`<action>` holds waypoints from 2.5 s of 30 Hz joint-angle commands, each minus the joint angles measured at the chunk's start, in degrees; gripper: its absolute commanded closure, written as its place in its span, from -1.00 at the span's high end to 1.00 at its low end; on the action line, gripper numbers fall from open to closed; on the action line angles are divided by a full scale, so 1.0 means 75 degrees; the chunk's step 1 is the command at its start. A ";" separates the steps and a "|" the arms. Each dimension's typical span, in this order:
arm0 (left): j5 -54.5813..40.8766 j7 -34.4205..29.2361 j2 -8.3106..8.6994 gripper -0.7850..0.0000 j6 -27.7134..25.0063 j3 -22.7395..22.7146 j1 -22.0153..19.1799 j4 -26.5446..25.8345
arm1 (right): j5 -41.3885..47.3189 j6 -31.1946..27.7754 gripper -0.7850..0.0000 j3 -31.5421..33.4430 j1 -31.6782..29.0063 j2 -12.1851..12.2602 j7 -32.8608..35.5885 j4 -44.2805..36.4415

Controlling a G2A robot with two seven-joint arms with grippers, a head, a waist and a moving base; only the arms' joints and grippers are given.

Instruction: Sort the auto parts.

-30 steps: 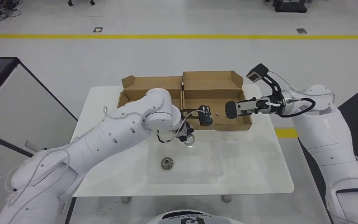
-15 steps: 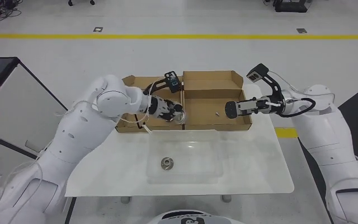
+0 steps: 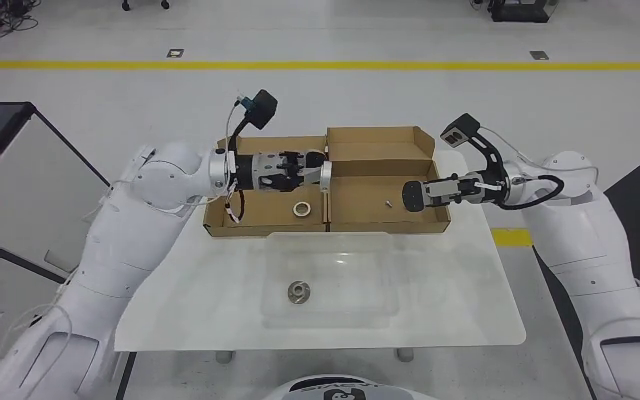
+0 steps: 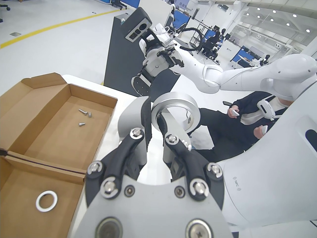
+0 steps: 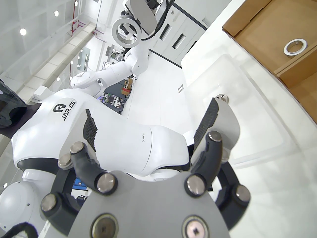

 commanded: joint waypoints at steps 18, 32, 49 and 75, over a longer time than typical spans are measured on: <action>-0.2216 0.1294 -0.0083 -1.00 -0.0706 -0.0483 0.0211 -0.0125 | 0.0000 0.0000 1.00 0.0000 0.0000 0.0000 0.0000 0.0000; -0.5879 0.1007 -0.0325 -1.00 -0.2179 -0.0503 0.0095 -0.0370 | 0.0000 0.0000 1.00 0.0000 0.0000 0.0000 0.0000 0.0000; -0.5258 0.0574 -0.0505 -1.00 -0.2049 -0.0778 -0.0096 -0.0204 | 0.0000 0.0000 1.00 0.0000 0.0000 0.0000 0.0000 0.0000; -0.6397 0.0633 -0.0657 -1.00 -0.2110 -0.0996 0.0257 -0.1206 | 0.0000 0.0000 1.00 0.0000 0.0000 0.0000 0.0000 0.0000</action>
